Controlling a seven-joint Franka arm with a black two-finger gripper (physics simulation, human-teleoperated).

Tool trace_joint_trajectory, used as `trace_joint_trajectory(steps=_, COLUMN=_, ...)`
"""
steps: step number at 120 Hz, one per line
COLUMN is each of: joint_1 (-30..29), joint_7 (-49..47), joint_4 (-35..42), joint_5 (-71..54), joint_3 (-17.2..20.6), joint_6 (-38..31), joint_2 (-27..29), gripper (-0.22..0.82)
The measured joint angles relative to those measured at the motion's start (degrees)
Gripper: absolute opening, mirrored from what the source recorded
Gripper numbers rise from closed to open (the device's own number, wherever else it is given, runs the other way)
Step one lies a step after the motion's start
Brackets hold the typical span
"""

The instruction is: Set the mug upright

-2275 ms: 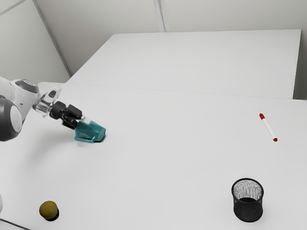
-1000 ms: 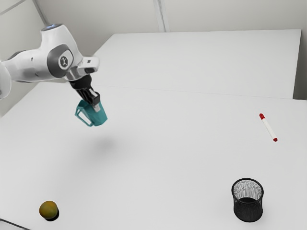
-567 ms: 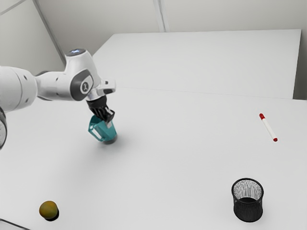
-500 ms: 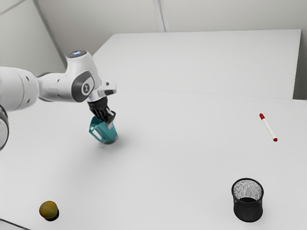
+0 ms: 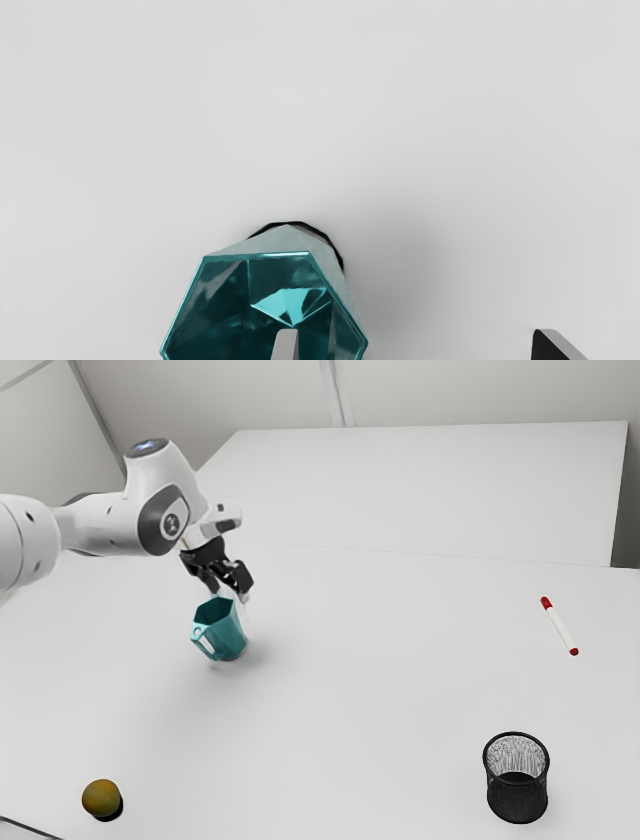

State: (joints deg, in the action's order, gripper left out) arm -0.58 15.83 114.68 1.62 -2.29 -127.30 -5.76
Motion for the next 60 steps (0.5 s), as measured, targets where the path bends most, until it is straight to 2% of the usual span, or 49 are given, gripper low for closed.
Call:
trace_joint_trajectory(steps=19, joint_1=-0.1, joint_7=-0.6, joint_4=-7.2, joint_5=2.5, joint_3=0.0, joint_6=7.8, joint_2=3.3, gripper=0.55)
trace_joint_trajectory(steps=40, joint_1=-0.1, joint_7=-1.1, joint_4=-18.3, joint_5=2.9, joint_3=-0.2, joint_6=19.8, joint_2=4.3, gripper=0.58)
trace_joint_trajectory(steps=60, joint_1=-0.3, joint_7=-1.4, joint_4=-20.6, joint_5=2.8, joint_3=-0.2, joint_6=26.4, joint_2=5.9, gripper=0.59)
